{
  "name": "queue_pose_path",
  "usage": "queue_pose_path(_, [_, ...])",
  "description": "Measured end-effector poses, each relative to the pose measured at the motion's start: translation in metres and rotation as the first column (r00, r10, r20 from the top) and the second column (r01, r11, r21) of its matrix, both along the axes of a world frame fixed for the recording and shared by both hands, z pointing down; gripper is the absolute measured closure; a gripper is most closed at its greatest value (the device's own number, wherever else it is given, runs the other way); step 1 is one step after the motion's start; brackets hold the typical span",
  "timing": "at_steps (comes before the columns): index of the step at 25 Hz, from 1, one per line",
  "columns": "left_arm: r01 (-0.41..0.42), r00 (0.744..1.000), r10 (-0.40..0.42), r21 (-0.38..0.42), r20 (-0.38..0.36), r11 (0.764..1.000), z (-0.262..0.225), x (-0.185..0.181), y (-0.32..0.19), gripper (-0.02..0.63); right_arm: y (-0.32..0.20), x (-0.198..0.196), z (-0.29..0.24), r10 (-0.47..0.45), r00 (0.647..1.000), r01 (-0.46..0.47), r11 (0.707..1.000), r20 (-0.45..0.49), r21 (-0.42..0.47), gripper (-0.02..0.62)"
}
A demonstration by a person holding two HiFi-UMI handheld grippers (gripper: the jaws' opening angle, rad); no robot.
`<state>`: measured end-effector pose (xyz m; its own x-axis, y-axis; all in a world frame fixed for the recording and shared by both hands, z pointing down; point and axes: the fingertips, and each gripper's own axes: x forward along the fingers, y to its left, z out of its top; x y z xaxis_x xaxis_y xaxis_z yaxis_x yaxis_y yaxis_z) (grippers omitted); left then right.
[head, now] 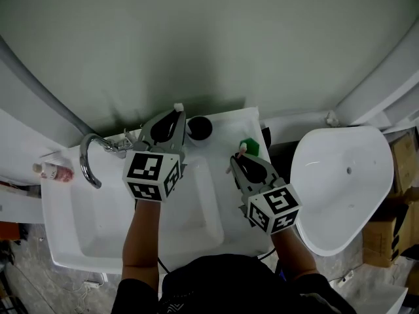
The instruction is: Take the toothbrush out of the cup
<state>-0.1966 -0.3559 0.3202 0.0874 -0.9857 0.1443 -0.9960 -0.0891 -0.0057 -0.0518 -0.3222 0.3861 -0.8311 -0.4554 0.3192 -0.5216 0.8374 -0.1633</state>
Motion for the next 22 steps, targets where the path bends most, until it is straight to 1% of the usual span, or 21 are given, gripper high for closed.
queue_pose_path(6, [0.055,0.998,-0.051,0.107,-0.033,0.993,-0.036,-0.010,0.028,0.588,0.010,0.003,-0.013,0.004,1.000,-0.004,0.999,0.009,0.032,0.560])
queue_pose_path(9, [0.067,0.997,-0.061,0.127,-0.047,0.990,-0.044,-0.013,0.045,0.588,0.016,0.004,-0.017,0.007,1.000,-0.008,0.999,0.011,0.045,0.560])
queue_pose_path(14, [0.095,0.995,-0.089,0.116,-0.054,0.989,-0.040,-0.017,0.073,0.588,0.024,0.006,-0.022,0.011,1.000,-0.012,0.998,0.011,0.061,0.560])
queue_pose_path(22, [0.145,0.985,-0.138,0.070,-0.101,0.987,-0.017,-0.024,0.119,0.588,0.034,0.007,-0.024,0.015,1.000,-0.016,0.998,0.012,0.069,0.560])
